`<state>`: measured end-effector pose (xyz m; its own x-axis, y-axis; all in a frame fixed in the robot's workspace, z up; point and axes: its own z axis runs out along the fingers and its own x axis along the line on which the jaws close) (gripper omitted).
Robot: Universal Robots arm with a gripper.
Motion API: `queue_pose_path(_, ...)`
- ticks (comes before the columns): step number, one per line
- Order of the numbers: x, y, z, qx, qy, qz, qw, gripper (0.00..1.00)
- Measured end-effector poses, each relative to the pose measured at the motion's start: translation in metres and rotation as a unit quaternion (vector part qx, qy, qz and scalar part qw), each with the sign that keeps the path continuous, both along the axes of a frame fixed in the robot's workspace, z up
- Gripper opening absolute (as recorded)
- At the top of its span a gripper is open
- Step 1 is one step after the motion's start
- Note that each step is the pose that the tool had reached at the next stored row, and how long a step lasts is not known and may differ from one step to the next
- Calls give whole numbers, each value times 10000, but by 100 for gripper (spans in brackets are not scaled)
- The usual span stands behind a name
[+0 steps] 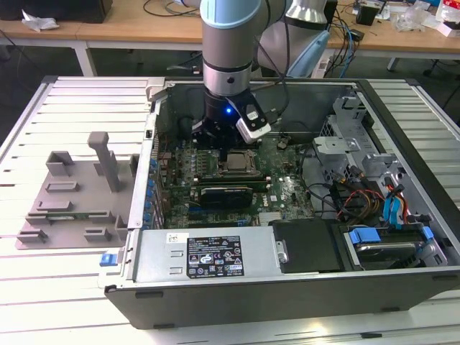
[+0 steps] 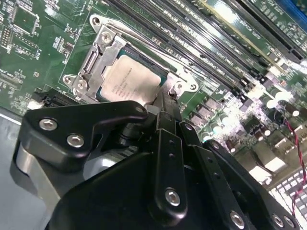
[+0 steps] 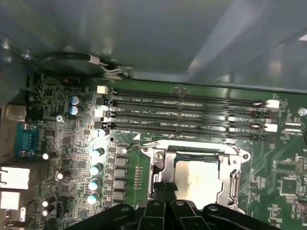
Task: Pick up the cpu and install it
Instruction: 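Close the cpu cover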
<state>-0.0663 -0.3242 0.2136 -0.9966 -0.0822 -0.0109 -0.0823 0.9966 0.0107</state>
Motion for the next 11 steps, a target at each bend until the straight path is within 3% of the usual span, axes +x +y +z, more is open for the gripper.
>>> queue_pose_path(3,0,0,-95,-4,18,71,10000,11)
queue_pose_path(11,0,-14,-114,-4,21,121,9999,11)
